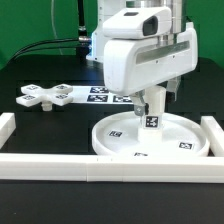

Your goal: Assemble round table

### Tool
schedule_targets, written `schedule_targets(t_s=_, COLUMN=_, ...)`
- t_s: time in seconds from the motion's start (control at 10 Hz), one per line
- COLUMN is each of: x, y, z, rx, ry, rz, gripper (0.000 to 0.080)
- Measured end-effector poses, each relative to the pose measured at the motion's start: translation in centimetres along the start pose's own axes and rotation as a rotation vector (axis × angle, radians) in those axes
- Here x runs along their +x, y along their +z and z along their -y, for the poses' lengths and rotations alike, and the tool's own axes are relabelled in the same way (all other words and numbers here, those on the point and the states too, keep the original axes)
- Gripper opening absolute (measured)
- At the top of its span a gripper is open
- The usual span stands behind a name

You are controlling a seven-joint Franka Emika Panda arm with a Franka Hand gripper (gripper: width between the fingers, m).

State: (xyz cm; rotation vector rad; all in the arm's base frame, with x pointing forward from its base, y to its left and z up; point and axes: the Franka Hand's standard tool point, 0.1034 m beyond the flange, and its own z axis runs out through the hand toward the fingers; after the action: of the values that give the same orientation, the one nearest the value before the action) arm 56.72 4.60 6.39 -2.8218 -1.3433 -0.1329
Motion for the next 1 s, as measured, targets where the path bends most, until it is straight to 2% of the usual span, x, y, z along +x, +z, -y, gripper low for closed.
schedule_targets(t_s=0.5, x=0.28, y=-0.28, z=-0.38, rx=-0.019, ry=-0.344, rz=0.042, gripper=0.0649)
schedule_targets(t_s=0.7, x=0.24, y=-0.27, z=-0.42, rx=-0.022, ry=-0.395, rz=0.048, gripper=0.0649)
schedule_targets(t_s=0.8, x=0.14, y=-0.22, z=-0.46, rx=-0.021, ry=-0.391, rz=0.049, gripper=0.0516)
schedule_targets(t_s=0.9, x=-0.05, y=-0.06, z=-0.26, rx=-0.013, ry=-0.391, rz=0.054, gripper=0.0516)
schedule_targets(t_s=1.0, x=-0.06, y=-0.05, z=-0.28, rx=-0.013, ry=-0.391, rz=0.055, gripper=0.0335)
